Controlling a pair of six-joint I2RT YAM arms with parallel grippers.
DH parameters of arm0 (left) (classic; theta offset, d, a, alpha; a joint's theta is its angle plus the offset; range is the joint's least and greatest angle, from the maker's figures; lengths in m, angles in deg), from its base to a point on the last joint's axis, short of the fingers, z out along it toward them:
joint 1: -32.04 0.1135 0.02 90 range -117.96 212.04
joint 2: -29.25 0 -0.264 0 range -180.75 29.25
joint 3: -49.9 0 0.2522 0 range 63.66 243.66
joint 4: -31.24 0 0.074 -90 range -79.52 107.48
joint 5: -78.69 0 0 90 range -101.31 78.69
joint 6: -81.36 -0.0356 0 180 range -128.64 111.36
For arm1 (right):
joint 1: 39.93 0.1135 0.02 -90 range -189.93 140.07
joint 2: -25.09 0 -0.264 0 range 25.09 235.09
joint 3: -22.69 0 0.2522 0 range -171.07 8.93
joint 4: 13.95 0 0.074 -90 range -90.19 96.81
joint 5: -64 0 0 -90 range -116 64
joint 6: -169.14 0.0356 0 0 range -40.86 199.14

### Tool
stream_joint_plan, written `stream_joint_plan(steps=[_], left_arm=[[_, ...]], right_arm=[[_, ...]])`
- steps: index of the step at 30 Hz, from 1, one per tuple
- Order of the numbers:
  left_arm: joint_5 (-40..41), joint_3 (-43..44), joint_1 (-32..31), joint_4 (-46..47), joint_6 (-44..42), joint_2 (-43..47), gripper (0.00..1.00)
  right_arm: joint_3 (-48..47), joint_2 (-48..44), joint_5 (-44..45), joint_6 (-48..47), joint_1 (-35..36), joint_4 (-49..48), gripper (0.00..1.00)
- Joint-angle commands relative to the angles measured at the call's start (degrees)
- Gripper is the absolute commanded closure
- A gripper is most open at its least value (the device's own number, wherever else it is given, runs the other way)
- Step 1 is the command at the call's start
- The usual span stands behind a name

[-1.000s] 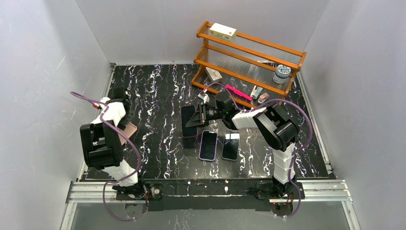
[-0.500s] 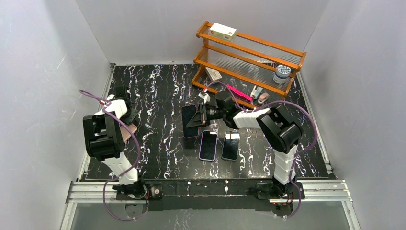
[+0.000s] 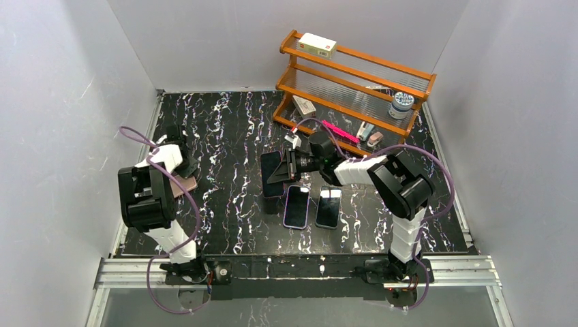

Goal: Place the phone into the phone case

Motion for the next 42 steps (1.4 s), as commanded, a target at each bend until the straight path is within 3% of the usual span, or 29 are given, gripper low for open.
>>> stream_joint_plan(steps=[1,11,17,21,29,35,36,40,42], left_arm=[[-9.14,-2.76,-3.14,-1.36,-3.73,4.36,1.00],[-18.66,-7.23,-13.97,0.36,-10.01,13.68,1.00],[-19.33,-10.05,-24.38,2.72,-11.15,17.21,1.00],[-19.97,-10.59,-31.16,3.17,-12.41,16.94,1.00],[-21.40,-11.86,-44.71,4.13,-13.37,18.01,1.00],[-22.55,-17.89,-47.90,4.24,-10.69,21.50,1.00],[-21.92,-18.38,-47.98,3.98,-10.39,22.41,0.97],[-13.48,-17.72,-47.94,0.58,-7.29,27.53,0.63],[-9.23,-16.62,-47.91,-0.29,-5.74,30.25,0.54]], right_arm=[[-0.24,-5.20,-0.29,-1.07,-0.20,-2.04,0.99],[9.44,-11.92,0.70,3.82,-3.37,-7.63,0.99],[16.02,-22.76,0.83,2.17,-9.10,-1.18,0.99],[17.19,-29.96,2.17,-2.84,-12.53,8.99,0.98],[18.06,-37.36,-1.34,-7.92,-22.09,19.07,0.94],[17.85,-37.81,-3.27,-11.24,-24.10,22.02,0.94],[17.66,-37.73,-3.20,-11.53,-24.09,22.39,0.94],[15.92,-36.61,-3.15,-12.98,-24.14,24.87,0.94],[15.40,-36.41,-3.06,-13.18,-24.12,25.27,0.94]])
